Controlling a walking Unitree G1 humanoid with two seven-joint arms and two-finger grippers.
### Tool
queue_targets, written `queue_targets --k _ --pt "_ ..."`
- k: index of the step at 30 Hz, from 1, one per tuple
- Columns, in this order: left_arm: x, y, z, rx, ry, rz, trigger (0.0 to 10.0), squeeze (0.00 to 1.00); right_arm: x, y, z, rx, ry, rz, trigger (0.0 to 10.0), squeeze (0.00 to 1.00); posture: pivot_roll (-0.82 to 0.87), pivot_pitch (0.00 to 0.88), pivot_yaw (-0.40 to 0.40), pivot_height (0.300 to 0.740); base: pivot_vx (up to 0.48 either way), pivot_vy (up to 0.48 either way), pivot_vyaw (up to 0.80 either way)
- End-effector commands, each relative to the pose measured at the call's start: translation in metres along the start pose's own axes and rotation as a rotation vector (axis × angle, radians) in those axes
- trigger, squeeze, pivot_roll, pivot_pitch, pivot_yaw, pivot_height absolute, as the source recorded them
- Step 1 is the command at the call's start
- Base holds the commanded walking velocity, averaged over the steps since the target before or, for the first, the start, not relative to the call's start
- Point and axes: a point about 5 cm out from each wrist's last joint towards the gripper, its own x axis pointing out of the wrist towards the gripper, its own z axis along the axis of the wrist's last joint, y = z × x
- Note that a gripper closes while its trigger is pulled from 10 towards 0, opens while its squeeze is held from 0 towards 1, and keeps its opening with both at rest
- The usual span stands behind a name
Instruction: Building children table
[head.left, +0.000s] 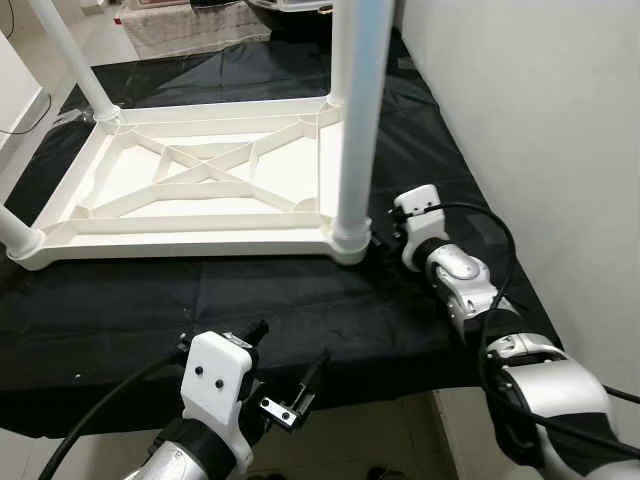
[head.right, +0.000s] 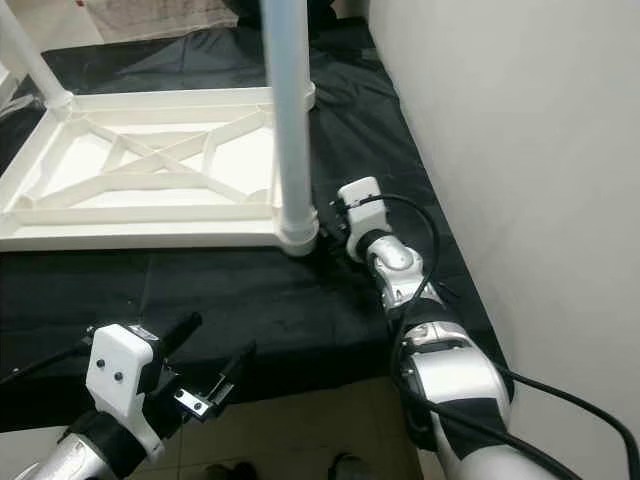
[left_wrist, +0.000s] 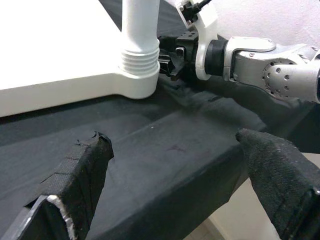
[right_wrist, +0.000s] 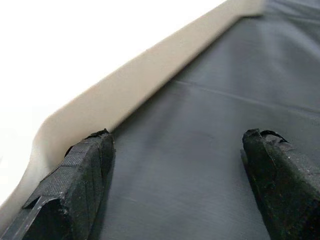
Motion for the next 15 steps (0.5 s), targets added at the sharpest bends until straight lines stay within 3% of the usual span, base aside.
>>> queue_targets --k 1,5,6,7,9,12,14,15 --pt "-0.002 0.001 -0.002 0.003 0.02 0.005 10.0 0.0 -0.001 0.018 -0.012 0.053 0.009 0.123 10.0 0.0 0.15 0.265 0.058 0.74 0.0 0.0 0.0" --pt "-0.001 0.003 -0.001 0.007 0.02 0.007 10.0 0.0 -0.001 0.021 -0.01 0.081 -0.014 0.192 10.0 0.0 0.15 0.265 0.058 0.74 0.0 0.0 0.0" --pt "-0.001 0.004 -0.001 0.012 0.021 0.009 10.0 0.0 -0.002 0.024 -0.01 0.091 -0.018 0.242 10.0 0.0 0.15 0.265 0.057 0.74 0.0 0.0 0.0" --pt "0.0 0.008 -0.001 0.024 0.023 0.014 10.0 0.0 -0.005 0.033 -0.01 0.122 -0.026 0.398 10.0 0.0 0.15 0.266 0.057 0.74 0.0 0.0 0.0" --pt "0.001 0.01 -0.001 0.03 0.023 0.017 10.0 0.0 -0.008 0.039 -0.01 0.141 -0.038 0.514 10.0 0.0 0.14 0.263 0.058 0.74 0.0 0.0 0.0" --pt "0.002 0.012 -0.001 0.033 0.022 0.019 10.0 0.0 -0.011 0.043 -0.01 0.151 -0.047 0.585 10.0 0.0 0.14 0.263 0.058 0.74 0.0 0.0 0.0" --pt "0.004 0.015 0.0 0.041 0.017 0.023 10.0 0.0 -0.016 0.052 -0.004 0.156 -0.071 0.743 10.0 0.0 0.14 0.256 0.059 0.74 0.0 0.0 0.0" --pt "0.004 0.015 0.0 0.041 0.017 0.023 10.0 0.0 -0.016 0.052 -0.004 0.156 -0.071 0.743 10.0 0.0 0.14 0.256 0.059 0.74 0.0 0.0 0.0"
